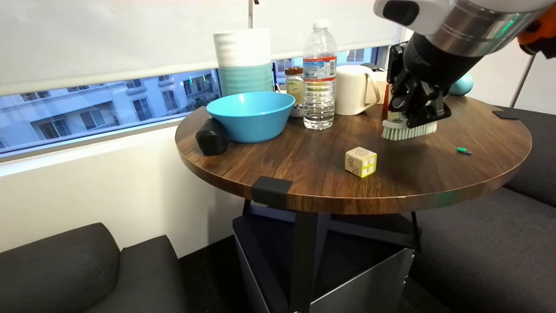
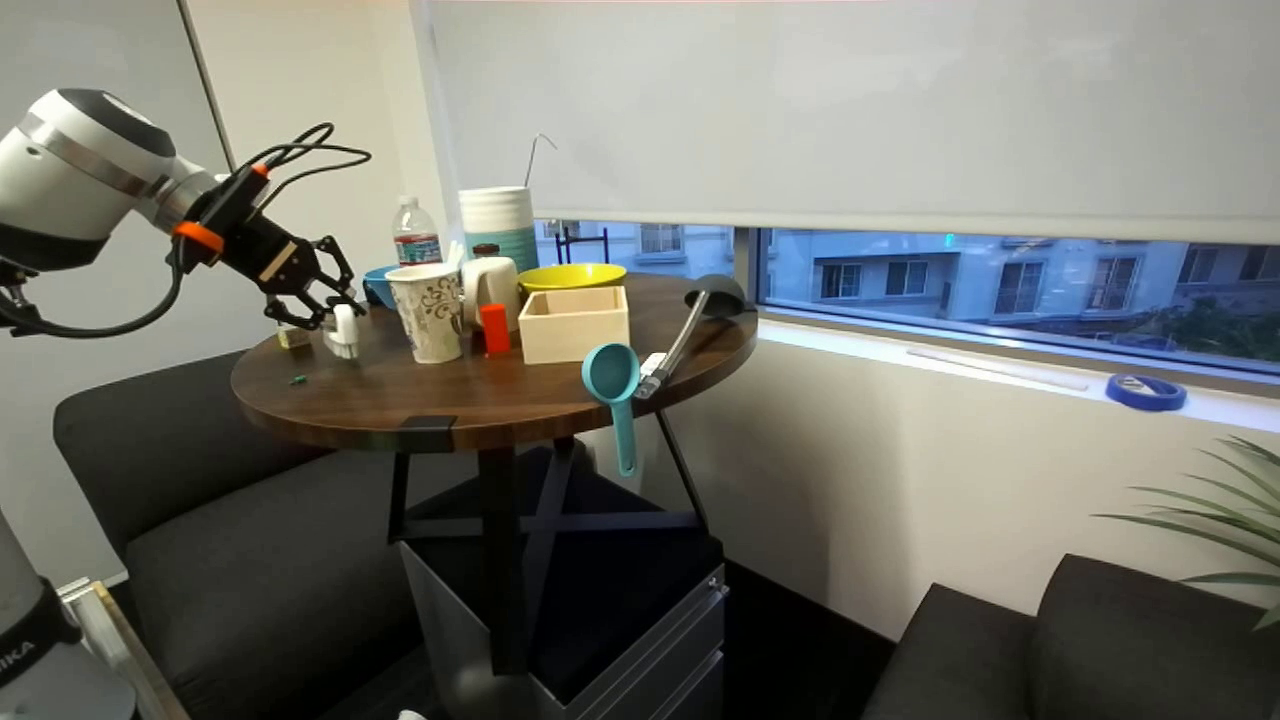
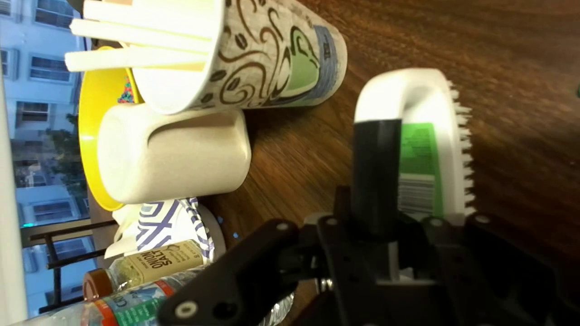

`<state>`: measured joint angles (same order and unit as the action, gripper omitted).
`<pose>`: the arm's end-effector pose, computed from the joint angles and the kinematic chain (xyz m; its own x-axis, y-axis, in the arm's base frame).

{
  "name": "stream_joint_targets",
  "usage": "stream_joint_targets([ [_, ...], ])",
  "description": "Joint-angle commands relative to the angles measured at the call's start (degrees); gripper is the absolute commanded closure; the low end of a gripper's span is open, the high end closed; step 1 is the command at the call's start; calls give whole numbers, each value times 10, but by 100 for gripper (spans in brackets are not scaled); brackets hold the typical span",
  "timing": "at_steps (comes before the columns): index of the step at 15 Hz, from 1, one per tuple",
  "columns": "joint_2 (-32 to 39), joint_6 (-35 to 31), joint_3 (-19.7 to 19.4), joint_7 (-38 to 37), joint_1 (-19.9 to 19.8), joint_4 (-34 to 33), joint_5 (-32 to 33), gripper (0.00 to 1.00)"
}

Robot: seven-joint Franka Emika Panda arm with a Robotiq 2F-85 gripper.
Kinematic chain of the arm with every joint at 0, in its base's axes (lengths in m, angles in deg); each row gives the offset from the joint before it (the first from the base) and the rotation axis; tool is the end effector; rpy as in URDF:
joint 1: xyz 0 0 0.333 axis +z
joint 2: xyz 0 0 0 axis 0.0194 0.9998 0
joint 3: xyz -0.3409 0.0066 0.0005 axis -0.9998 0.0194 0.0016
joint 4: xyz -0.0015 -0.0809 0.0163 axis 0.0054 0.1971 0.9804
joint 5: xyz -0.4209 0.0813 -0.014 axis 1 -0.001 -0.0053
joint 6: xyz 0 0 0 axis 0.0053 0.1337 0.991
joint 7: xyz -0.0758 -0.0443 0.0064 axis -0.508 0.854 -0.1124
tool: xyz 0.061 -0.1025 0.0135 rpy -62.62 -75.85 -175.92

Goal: Use the brush to sweep the small objects off of the table

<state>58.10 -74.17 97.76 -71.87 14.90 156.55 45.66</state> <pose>0.3431 0.1861 0.3801 0.4650 0.8655 -0.1860 0.6782 -0.2133 0.7033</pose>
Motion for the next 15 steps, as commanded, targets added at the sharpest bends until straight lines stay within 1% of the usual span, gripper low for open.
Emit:
stream_joint_targets([
  [1,7,-26,-9,-26,2,-1,42,98],
  [9,39,-29,-21,-20,7,-1,30,98],
  [15,49,-36,-45,42,35,-2,-8,98],
])
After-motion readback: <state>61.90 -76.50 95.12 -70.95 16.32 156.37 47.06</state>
